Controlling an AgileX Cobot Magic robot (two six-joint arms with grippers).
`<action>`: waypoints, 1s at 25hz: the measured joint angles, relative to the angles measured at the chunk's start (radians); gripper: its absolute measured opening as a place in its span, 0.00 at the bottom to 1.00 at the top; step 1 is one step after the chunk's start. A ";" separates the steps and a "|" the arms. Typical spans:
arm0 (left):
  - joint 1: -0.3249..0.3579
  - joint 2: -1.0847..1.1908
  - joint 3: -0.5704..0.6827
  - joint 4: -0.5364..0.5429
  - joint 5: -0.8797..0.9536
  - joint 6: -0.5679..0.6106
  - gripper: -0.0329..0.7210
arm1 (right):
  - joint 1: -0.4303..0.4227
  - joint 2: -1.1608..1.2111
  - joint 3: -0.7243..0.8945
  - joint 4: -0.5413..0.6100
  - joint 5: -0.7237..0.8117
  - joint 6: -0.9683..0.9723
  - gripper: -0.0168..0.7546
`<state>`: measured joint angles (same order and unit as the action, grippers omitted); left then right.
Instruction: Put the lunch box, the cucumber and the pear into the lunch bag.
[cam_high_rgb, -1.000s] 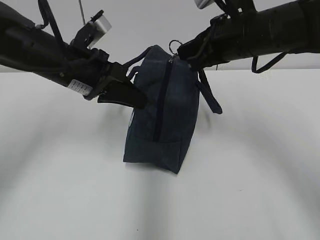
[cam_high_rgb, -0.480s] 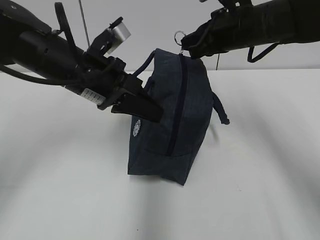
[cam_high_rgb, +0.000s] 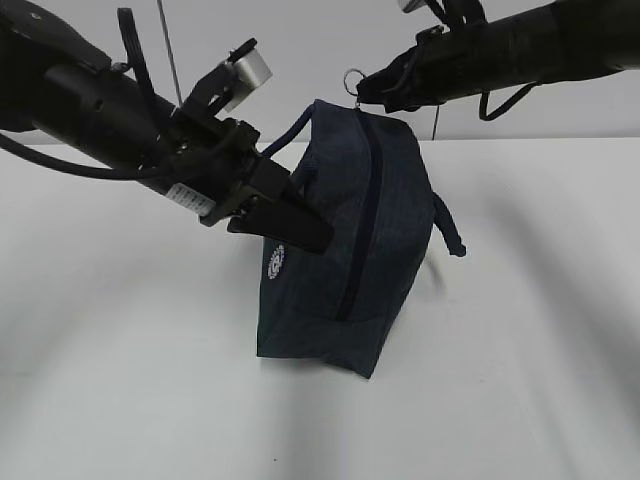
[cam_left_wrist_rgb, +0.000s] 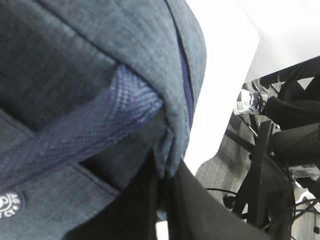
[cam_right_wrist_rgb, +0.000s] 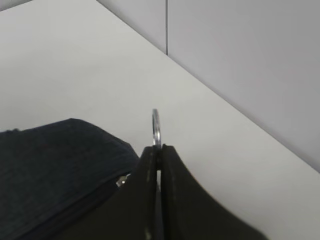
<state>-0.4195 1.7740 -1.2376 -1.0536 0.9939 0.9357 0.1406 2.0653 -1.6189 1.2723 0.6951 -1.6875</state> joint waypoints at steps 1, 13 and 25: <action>0.000 0.000 0.000 0.004 0.003 0.001 0.05 | -0.001 0.021 -0.033 -0.026 0.016 0.016 0.00; 0.000 0.000 0.000 0.027 0.031 0.002 0.05 | -0.001 0.237 -0.303 -0.166 0.126 0.165 0.00; 0.048 0.000 0.000 0.082 0.135 -0.096 0.32 | -0.012 0.247 -0.313 -0.172 0.188 0.180 0.00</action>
<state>-0.3714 1.7740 -1.2376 -0.9713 1.1288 0.8397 0.1284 2.3123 -1.9324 1.1002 0.8830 -1.5070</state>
